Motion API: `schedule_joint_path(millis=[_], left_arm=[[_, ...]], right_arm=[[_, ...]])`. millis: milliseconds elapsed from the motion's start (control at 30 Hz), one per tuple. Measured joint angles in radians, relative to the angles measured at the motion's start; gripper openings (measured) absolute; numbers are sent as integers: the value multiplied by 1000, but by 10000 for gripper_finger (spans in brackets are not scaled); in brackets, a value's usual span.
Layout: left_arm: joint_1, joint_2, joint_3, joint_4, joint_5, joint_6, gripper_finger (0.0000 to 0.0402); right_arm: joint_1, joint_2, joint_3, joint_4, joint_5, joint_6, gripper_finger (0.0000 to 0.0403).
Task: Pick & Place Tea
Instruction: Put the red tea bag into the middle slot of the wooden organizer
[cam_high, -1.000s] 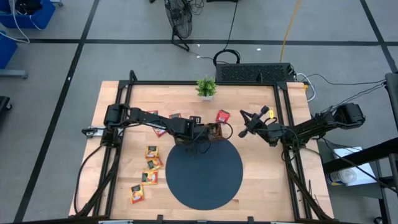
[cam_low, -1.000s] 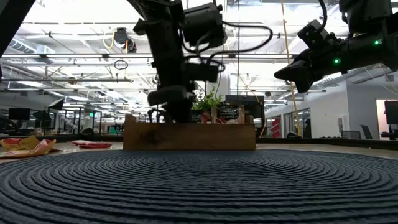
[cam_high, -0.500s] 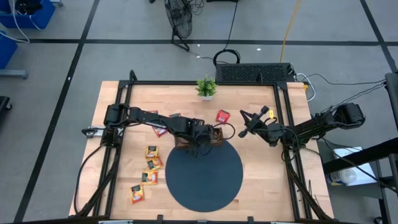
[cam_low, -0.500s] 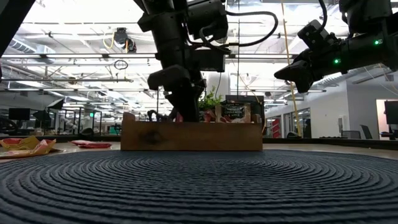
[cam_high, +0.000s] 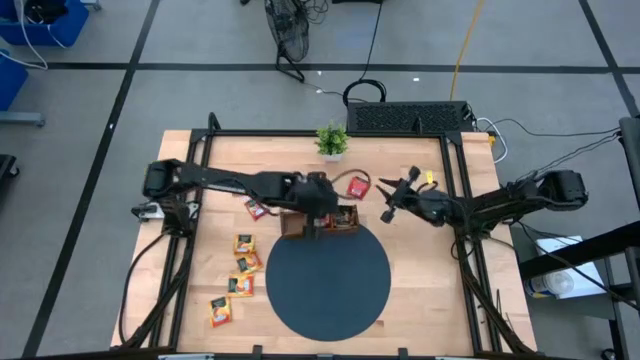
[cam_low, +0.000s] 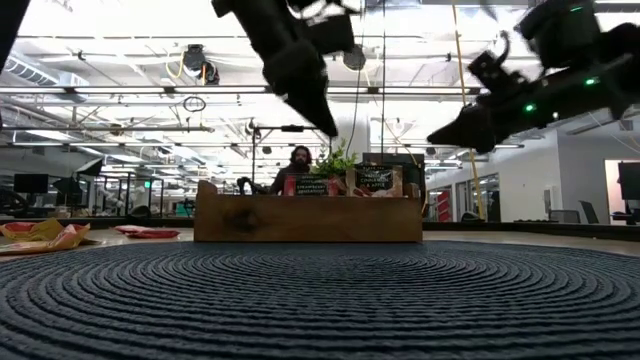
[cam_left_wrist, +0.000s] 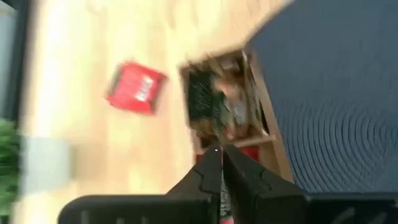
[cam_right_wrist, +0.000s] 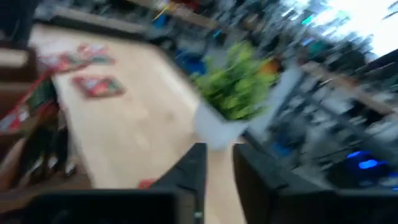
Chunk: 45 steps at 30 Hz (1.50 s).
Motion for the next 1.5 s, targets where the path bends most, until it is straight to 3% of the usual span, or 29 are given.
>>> schedule_joint_path(millis=[200, 333, 467, 633, 933, 1100, 1367, 1500], left_arm=[[39, -148, -164, 199, 2, -25, 17], [64, -224, -290, 360, -1, -50, 30], [88, -248, -383, 485, -2, -54, 51], [114, -248, -412, 496, -7, -49, 72], [121, -244, -415, 455, -2, -78, 79], [119, -244, -415, 431, -2, -83, 79], [119, -244, -415, 430, -2, -99, 79], [119, -244, -415, 434, -2, -103, 79]], right_arm=[[-197, 40, 155, -423, -284, 228, 181], [-263, 156, 221, -469, -424, 280, 239], [-252, 308, 276, -433, -457, 283, 274], [-241, 499, 358, -426, -455, 260, 284], [-266, 655, 412, -484, -454, 272, 244], [-265, 635, 412, -587, -457, 323, 176], [-240, 621, 410, -632, -436, 325, 20], [-199, 540, 408, -657, -378, 307, 19]])
